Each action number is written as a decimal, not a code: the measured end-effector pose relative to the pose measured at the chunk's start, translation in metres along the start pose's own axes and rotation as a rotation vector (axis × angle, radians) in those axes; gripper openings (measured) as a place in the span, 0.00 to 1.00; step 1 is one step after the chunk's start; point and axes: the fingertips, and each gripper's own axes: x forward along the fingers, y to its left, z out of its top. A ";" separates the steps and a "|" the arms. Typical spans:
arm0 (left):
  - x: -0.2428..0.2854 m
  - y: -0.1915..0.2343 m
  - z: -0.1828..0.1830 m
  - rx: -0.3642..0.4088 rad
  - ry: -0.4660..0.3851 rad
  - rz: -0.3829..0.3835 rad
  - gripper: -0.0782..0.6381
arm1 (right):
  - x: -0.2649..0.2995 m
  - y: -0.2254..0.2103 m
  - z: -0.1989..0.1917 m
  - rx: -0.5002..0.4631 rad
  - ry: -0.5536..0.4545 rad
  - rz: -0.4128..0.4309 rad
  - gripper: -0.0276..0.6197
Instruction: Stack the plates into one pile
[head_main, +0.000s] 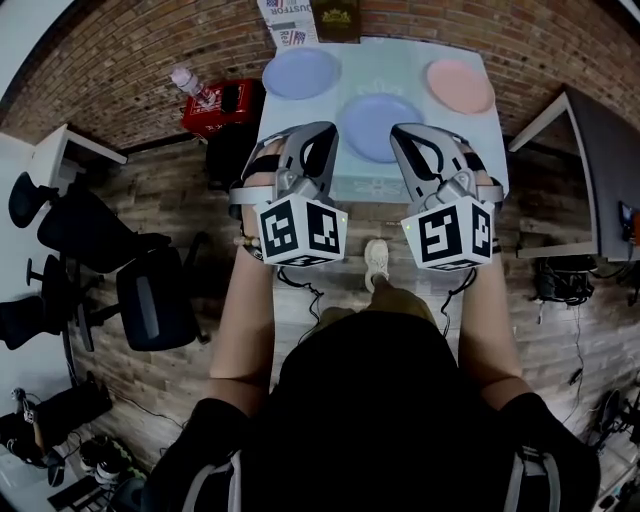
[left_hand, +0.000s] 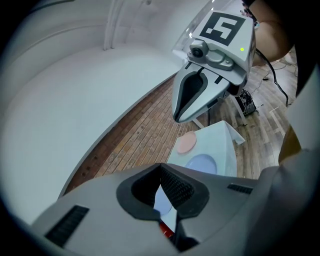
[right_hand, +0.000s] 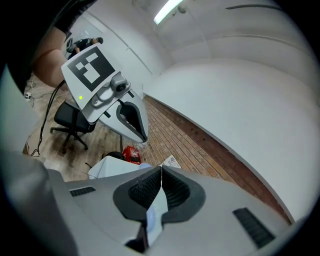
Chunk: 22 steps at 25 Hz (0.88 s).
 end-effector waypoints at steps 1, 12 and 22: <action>0.013 0.004 -0.002 0.000 0.005 0.000 0.14 | 0.010 -0.007 -0.005 0.000 -0.003 0.005 0.10; 0.136 0.056 -0.023 -0.019 0.081 0.004 0.14 | 0.122 -0.072 -0.045 -0.010 -0.061 0.090 0.10; 0.181 0.082 -0.071 -0.044 0.121 -0.013 0.14 | 0.191 -0.087 -0.051 0.009 -0.073 0.122 0.10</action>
